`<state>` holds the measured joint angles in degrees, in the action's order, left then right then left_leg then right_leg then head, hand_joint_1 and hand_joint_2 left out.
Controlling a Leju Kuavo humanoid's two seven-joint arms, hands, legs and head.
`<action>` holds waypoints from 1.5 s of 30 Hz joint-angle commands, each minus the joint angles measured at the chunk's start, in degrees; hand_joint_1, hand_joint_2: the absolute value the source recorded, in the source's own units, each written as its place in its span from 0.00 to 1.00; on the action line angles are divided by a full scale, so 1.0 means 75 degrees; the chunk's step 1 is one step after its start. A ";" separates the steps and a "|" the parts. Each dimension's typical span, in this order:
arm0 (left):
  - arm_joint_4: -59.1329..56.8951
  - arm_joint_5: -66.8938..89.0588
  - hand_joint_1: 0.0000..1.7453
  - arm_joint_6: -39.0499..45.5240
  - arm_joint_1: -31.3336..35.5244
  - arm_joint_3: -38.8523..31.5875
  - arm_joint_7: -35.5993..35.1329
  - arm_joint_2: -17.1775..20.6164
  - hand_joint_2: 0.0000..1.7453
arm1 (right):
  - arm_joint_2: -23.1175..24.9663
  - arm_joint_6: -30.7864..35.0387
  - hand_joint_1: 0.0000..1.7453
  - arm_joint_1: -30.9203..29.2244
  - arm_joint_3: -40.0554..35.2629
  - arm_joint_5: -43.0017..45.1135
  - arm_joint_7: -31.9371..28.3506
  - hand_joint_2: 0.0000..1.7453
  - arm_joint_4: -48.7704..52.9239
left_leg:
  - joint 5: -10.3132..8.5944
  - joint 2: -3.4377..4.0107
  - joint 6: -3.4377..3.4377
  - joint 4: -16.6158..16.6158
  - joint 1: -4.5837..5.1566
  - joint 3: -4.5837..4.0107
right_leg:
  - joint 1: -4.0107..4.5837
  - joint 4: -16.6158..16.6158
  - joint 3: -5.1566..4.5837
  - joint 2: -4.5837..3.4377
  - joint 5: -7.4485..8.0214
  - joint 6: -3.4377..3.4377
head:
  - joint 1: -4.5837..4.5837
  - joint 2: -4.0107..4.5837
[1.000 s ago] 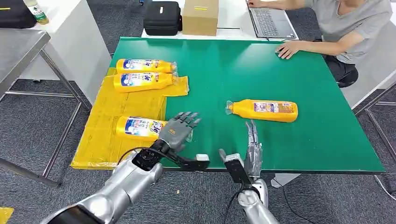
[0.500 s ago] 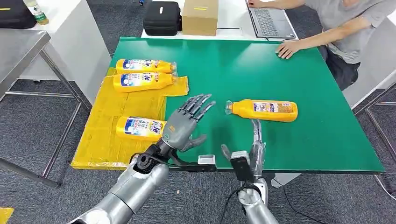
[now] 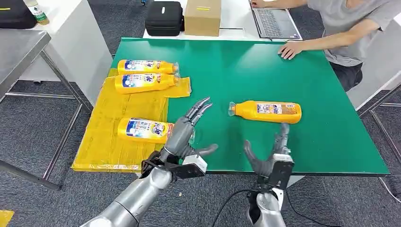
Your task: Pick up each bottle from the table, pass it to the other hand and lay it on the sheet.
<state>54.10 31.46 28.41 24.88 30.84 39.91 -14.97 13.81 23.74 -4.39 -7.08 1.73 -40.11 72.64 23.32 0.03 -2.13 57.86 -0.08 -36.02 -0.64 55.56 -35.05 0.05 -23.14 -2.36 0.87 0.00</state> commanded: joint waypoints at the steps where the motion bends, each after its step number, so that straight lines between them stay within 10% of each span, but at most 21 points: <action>1: -0.0711 -0.0918 0.00 0.0205 0.0324 0.0484 0.0012 0.0111 1.00 | -0.0272 0.0131 0.00 0.0810 -0.0213 -0.0017 0.0014 1.00 0.1499 | 0.0019 -0.0017 0.0015 -0.0003 0.0001 0.0046 | 0.0000 0.0003 0.0047 0.0016 -0.0027 0.0013 | 0.0000 0.0000; 3: -0.0711 -0.0918 0.00 0.0205 0.0324 0.0484 0.0012 0.0111 1.00 | -0.0272 0.0131 0.00 0.0810 -0.0213 -0.0017 0.0014 1.00 0.1499 | 0.0004 -0.0007 0.0007 -0.0007 -0.0002 0.0018 | 0.0002 -0.0006 0.0019 0.0008 -0.0007 0.0006 | 0.0003 0.0000; 4: -0.0711 -0.0918 0.00 0.0205 0.0324 0.0484 0.0012 0.0111 1.00 | -0.0272 0.0131 0.00 0.0810 -0.0213 -0.0017 0.0014 0.00 0.1499 | 0.0014 -0.0011 0.0012 -0.0005 -0.0002 0.0039 | 0.0002 -0.0004 0.0042 0.0012 -0.0019 0.0010 | 0.0003 0.0000; 5: -0.0647 -0.1085 0.00 0.0275 0.0311 0.0469 0.0012 0.0148 1.00 | -0.0317 0.0225 0.00 0.0864 -0.0206 -0.0054 0.0014 0.00 0.1532 | 0.0011 -0.0003 0.0010 -0.0006 -0.0004 0.0031 | 0.0004 -0.0005 0.0031 0.0003 -0.0013 0.0008 | 0.0000 0.0000; 6: -0.0576 -0.1189 0.00 0.0303 0.0277 0.0368 0.0012 0.0148 1.00 | -0.0530 0.0052 0.00 0.0751 -0.0010 0.0229 0.0014 1.00 0.1275 | 0.0017 -0.0004 0.0013 -0.0004 -0.0002 0.0044 | 0.0003 -0.0003 0.0043 0.0004 -0.0019 0.0010 | 0.0003 0.0000; 23: 0.0601 -0.2909 0.00 0.1008 -0.0066 0.0602 0.0012 0.0376 1.00 | -0.1232 0.2146 0.00 0.1493 -0.1554 -0.1098 0.0014 1.00 0.1449 | 0.0019 0.0001 0.0014 -0.0004 -0.0001 0.0041 | 0.0001 -0.0002 0.0040 -0.0001 -0.0019 0.0013 | 0.0000 0.0000; 34: 0.1010 -0.4188 0.00 -0.0324 -0.0516 -0.0008 0.0012 0.0204 1.00 | -0.1012 0.1528 0.00 0.1459 -0.1397 -0.0098 0.0014 1.00 0.0708 | 0.0021 0.0020 0.0013 -0.0018 -0.0004 0.0057 | 0.0004 -0.0018 0.0053 -0.0020 -0.0015 0.0012 | 0.0000 0.0000; 35: 0.0860 -0.4178 0.00 -0.0569 -0.0577 -0.0107 0.0012 0.0124 1.00 | -0.1113 0.1476 0.00 0.1517 -0.1609 0.0031 0.0014 0.00 0.0674 | 0.0014 0.0011 0.0011 -0.0015 -0.0003 0.0043 | 0.0003 -0.0016 0.0042 -0.0011 -0.0011 0.0010 | 0.0003 0.0000; 45: 0.0471 -0.4161 0.00 -0.0296 -0.0669 0.0023 0.0012 -0.0026 1.00 | -0.0179 0.2168 0.00 0.1889 -0.0176 -0.1361 0.0014 0.00 0.1415 | 0.0010 -0.0005 0.0011 -0.0008 -0.0002 0.0020 | 0.0002 -0.0005 0.0019 0.0005 -0.0017 0.0015 | 0.0003 0.0000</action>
<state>62.53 -0.09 25.07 19.17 31.69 40.22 -14.47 8.00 39.67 9.10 -16.42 -4.82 -40.13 82.36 23.36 0.03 -2.12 57.85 -0.09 -36.05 -0.63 55.55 -35.09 0.05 -23.21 -2.31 0.89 0.00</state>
